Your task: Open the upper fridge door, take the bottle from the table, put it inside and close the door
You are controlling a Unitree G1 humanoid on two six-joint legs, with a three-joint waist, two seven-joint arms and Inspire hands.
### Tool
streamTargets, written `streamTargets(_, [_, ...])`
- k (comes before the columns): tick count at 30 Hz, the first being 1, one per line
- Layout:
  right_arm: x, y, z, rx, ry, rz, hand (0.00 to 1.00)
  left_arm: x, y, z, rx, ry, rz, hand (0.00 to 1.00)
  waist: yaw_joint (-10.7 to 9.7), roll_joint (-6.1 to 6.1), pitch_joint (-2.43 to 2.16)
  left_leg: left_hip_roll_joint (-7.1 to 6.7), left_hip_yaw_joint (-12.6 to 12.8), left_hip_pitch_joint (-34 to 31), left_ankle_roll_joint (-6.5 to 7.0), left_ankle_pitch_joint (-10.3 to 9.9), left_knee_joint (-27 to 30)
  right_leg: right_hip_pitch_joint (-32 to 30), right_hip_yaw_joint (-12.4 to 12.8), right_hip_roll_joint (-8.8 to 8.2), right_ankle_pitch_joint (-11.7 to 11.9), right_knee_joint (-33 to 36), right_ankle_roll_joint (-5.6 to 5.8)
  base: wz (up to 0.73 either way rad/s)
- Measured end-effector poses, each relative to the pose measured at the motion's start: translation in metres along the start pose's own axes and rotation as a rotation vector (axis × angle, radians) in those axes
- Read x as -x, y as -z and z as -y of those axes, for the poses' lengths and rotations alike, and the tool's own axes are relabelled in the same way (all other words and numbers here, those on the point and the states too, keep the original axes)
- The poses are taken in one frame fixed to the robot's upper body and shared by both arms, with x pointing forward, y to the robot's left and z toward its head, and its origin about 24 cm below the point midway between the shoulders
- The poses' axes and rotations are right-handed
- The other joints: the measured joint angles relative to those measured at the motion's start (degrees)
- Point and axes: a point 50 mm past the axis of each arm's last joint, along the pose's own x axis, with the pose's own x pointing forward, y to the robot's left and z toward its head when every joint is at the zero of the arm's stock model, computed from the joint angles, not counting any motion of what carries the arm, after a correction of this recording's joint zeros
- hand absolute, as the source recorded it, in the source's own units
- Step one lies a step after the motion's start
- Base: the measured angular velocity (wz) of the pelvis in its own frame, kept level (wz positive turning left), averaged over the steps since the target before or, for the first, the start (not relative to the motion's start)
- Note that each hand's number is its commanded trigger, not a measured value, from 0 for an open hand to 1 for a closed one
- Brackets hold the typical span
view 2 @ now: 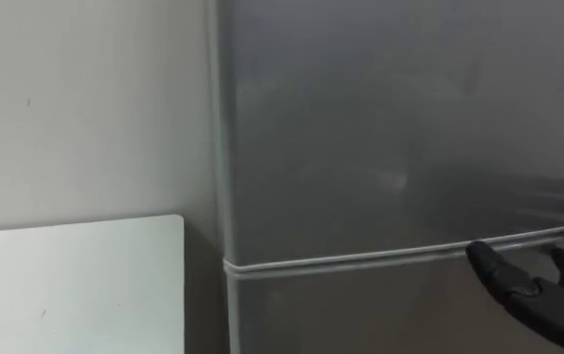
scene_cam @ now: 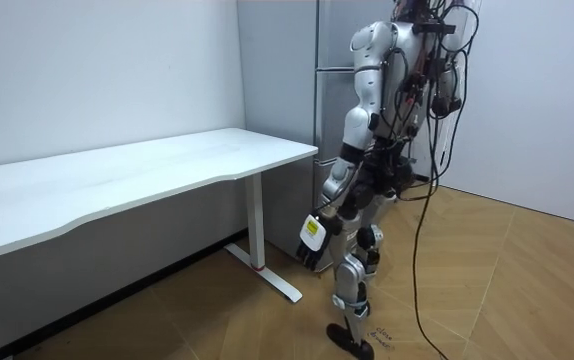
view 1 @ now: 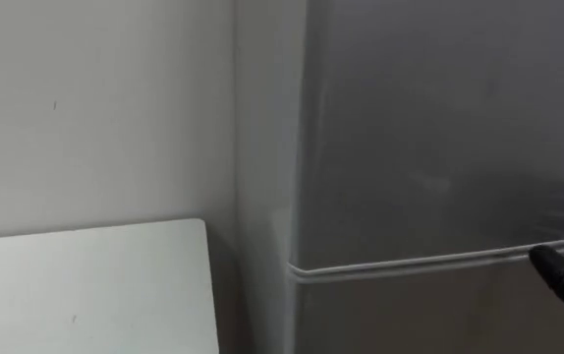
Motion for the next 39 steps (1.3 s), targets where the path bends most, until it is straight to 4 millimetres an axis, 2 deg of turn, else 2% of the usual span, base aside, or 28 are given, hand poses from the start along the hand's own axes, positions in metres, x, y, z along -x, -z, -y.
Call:
streamTargets(1, [0.000,0.001,-0.002,-0.019,-0.014,-0.008,0.00,0.000,0.001,0.000,-0.016,0.001,-0.011,0.00,-0.1,0.17,-0.05,0.58,-0.2,-0.2,0.07,0.1,-0.1,0.1,-0.9,0.02,-0.2,0.5,1.48,-0.08])
streamTargets(2, [0.000,0.001,-0.003,-0.028,-0.021,-0.011,0.00,0.000,0.001,0.000,-0.026,0.000,-0.015,0.00,-0.2,0.58,-0.21,0.89,-0.2,-0.2,0.06,0.1,0.0,-0.1,-1.0,-0.05,-0.7,1.3,2.32,0.14])
streamTargets(3, [0.000,0.002,-0.004,-0.037,-0.040,-0.012,0.00,0.000,0.000,0.000,-0.058,-0.001,-0.023,0.00,-1.2,-0.02,-0.05,1.12,-0.2,-0.7,-0.09,0.0,1.5,-1.6,1.5,-1.99,-4.3,9.9,2.53,0.67])
streamTargets(4, [0.001,0.001,-0.005,-0.052,-0.051,-0.006,0.00,0.000,0.001,0.000,-0.085,0.000,-0.031,0.00,-3.2,-1.82,0.10,0.93,-0.5,-2.6,-1.51,-1.9,6.6,-1.8,8.1,-4.62,-11.3,18.1,5.55,0.79])
streamTargets(5, [0.002,0.000,-0.006,-0.063,-0.058,0.003,0.00,-0.001,-0.001,0.003,-0.096,0.005,-0.031,0.00,-3.4,-2.13,0.16,0.97,-0.6,-4.0,-2.03,-3.2,10.0,-2.1,9.9,-4.80,-15.0,19.1,7.44,0.75])
streamTargets(6, [0.001,-0.001,-0.007,-0.069,-0.063,0.011,0.00,-0.002,-0.004,0.010,-0.099,0.018,-0.029,0.00,-3.2,-1.37,0.15,1.62,-1.1,-6.2,-2.07,-4.2,13.3,-2.4,10.4,-3.58,-14.7,18.4,5.34,0.13])
streamTargets(7, [0.001,0.000,-0.006,-0.078,-0.062,0.006,0.00,-0.002,-0.005,0.013,-0.101,0.035,-0.030,0.00,-1.7,-0.48,0.15,2.13,-0.9,-7.4,-2.20,-4.0,12.8,-1.7,9.1,-3.29,-14.5,15.8,4.53,-0.19])
streamTargets(8, [0.001,0.001,-0.007,-0.078,-0.063,0.002,0.00,-0.002,-0.004,0.014,-0.101,0.038,-0.034,0.00,-0.6,-0.13,-0.01,2.33,-0.8,-7.7,-2.22,-3.8,12.4,-1.5,8.1,-3.42,-14.3,14.5,4.16,-0.68])
streamTargets(9, [0.001,0.002,-0.011,-0.085,-0.080,-0.004,0.00,-0.001,-0.001,0.014,-0.098,0.038,-0.045,0.00,0.8,0.71,-0.25,2.82,-1.0,-7.9,-2.19,-2.5,10.3,0.0,4.3,-4.20,-13.1,11.5,3.48,-0.84])
streamTargets(10, [0.000,0.003,-0.016,-0.091,-0.122,-0.005,0.00,0.001,0.009,0.012,-0.095,0.034,-0.073,0.00,1.2,1.45,-0.49,2.85,-2.8,-7.6,-2.16,0.8,8.4,1.4,0.5,-4.43,-11.0,8.7,3.22,-0.74])
streamTargets(11, [-0.001,0.001,-0.019,-0.100,-0.157,0.007,0.00,0.002,0.012,0.011,-0.094,0.031,-0.084,0.00,1.2,1.55,-0.52,3.03,-3.6,-7.6,-2.94,1.6,7.9,2.1,-1.2,-4.46,-9.8,7.4,3.16,-0.23])
streamTargets(12, [-0.001,0.000,-0.020,-0.107,-0.171,0.016,0.00,0.002,0.013,0.008,-0.097,0.021,-0.090,0.00,0.6,1.41,-0.51,3.40,-4.6,-7.6,-3.59,2.3,6.7,3.6,-4.2,-4.48,-7.9,4.9,3.49,0.26])
streamTargets(13, [-0.001,-0.002,-0.019,-0.109,-0.168,0.028,0.00,0.001,0.011,0.005,-0.101,0.015,-0.086,0.00,-0.2,0.84,-0.62,3.08,-5.7,-7.6,-3.72,3.3,5.3,4.1,-5.2,-4.35,-6.2,3.3,3.90,0.40])
streamTargets(15, [-0.001,-0.003,-0.019,-0.111,-0.173,0.039,0.00,0.001,0.009,0.008,-0.102,0.024,-0.083,0.00,-0.2,0.05,-0.45,2.73,-6.0,-7.2,-3.65,4.4,3.7,4.4,-5.5,-4.33,-5.1,2.3,3.41,0.24])
streamTargets(18, [-0.001,-0.004,-0.021,-0.113,-0.195,0.047,0.00,0.001,0.008,0.012,-0.100,0.036,-0.078,0.00,-0.2,0.15,-0.42,2.80,-6.2,-6.3,-3.74,5.0,2.3,5.3,-8.0,-4.97,-4.8,1.6,3.33,0.06])
streamTargets(22, [-0.001,-0.005,-0.023,-0.114,-0.235,0.064,0.00,0.001,0.010,0.011,-0.099,0.037,-0.085,0.00,-0.1,0.09,-0.40,2.85,-7.2,-6.1,-3.62,5.6,1.1,5.6,-10.0,-4.95,-4.7,0.9,3.50,0.00])
streamTargets(35, [-0.001,-0.013,-0.029,-0.121,-0.318,0.144,0.00,0.000,0.006,0.014,-0.126,0.044,-0.069,0.00,-0.1,0.38,-0.37,2.96,-7.4,-5.7,-4.01,6.1,0.3,6.3,-10.7,-4.79,-4.4,0.0,3.58,0.01])
streamTargets(39, [0.002,-0.021,-0.034,0.031,-0.343,0.218,0.00,0.000,0.003,0.013,-0.132,0.040,-0.050,0.00,-0.1,0.52,-0.35,2.73,-7.4,-5.7,-4.19,6.6,0.2,6.3,-9.6,-4.39,-4.3,-0.2,3.73,0.05])
